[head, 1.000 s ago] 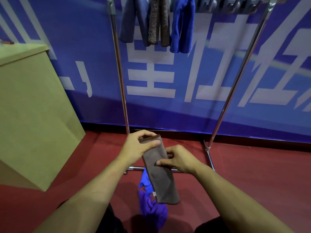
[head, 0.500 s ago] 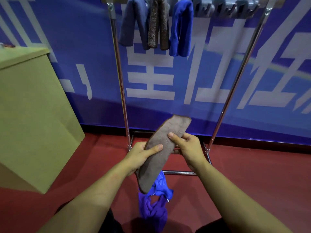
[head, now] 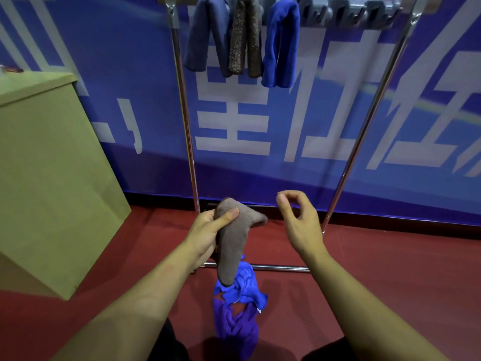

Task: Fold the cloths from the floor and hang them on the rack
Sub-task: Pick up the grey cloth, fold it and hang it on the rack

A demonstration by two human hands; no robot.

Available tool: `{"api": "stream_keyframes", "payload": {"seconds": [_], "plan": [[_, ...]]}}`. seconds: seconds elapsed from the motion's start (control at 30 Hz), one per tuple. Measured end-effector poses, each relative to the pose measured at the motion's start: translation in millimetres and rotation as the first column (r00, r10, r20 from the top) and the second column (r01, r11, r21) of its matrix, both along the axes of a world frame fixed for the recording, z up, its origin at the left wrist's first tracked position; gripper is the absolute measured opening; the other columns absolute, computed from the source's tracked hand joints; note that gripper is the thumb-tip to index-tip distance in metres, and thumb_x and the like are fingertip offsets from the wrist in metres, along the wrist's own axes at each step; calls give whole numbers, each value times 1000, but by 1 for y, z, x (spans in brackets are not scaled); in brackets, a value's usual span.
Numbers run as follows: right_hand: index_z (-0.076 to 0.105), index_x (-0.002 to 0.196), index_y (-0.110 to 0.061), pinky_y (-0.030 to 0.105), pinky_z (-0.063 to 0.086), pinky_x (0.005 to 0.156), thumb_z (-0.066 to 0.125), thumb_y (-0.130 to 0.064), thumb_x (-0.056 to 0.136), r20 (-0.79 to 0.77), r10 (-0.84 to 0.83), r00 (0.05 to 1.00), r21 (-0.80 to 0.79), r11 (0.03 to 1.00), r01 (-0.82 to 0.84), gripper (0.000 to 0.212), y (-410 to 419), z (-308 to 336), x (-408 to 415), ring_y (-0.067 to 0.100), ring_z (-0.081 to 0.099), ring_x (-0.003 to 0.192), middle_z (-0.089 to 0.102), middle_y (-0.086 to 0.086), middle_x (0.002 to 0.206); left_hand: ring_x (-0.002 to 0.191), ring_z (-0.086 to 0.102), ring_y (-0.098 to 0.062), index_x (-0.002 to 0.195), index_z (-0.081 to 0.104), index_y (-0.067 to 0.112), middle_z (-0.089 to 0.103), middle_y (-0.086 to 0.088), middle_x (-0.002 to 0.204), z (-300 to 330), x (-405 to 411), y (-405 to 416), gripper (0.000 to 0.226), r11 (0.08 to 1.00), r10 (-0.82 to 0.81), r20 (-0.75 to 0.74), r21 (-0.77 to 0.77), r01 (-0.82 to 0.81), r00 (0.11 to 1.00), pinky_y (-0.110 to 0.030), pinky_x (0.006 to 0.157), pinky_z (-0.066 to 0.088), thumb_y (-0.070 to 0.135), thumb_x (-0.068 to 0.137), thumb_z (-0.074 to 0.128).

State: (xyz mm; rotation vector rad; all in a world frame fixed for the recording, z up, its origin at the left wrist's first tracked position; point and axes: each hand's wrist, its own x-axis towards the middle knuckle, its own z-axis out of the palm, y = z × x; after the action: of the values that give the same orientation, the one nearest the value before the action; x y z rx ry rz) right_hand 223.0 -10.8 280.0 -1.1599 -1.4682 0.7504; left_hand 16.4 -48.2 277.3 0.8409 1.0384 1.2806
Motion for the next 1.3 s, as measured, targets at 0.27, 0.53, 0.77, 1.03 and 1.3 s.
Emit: {"api": "stream_keyframes", "payload": {"seconds": [0.27,0.53,0.77,1.03,1.3], "plan": [[71,105,-23,44,57,86,75,-40,87,136,380,915,18,922,-386,25,-11,-9,-19,17,70,97,72,-7,105,70,68,-17,101,73,6,73,-11,84,9,-4,-5,38,992,-62,98,-107,72,993,-26,65,55,39,83,66],[76,79,-24,29,54,74,79,-26,86,-3,176,984,-10,984,-176,8,-12,-6,-28,5,70,76,76,-8,78,63,70,-12,89,78,9,73,-4,75,10,-1,-3,34,982,-64,259,-154,106,964,-19,57,55,35,93,57],[78,83,-16,37,56,73,76,-31,88,-187,197,962,-164,960,-229,16,-21,-6,-41,9,68,72,77,-2,78,92,69,-24,131,57,5,65,-20,115,-2,6,5,42,991,116,306,-103,-88,945,-30,72,61,18,92,64],[71,75,-22,33,55,72,84,-40,75,-33,88,996,-200,975,-93,22,-24,-15,-56,1,65,68,74,-12,75,91,70,-25,128,56,-2,72,-14,100,-17,16,14,39,968,242,228,-116,-221,943,-38,88,57,4,91,67],[72,76,-21,44,57,78,80,-43,77,-58,-121,991,-257,961,102,23,-10,-23,-41,10,70,76,74,-8,74,106,63,-6,110,70,23,66,2,115,-28,16,13,19,875,447,-536,429,-225,717,-20,94,47,22,91,70]]}}
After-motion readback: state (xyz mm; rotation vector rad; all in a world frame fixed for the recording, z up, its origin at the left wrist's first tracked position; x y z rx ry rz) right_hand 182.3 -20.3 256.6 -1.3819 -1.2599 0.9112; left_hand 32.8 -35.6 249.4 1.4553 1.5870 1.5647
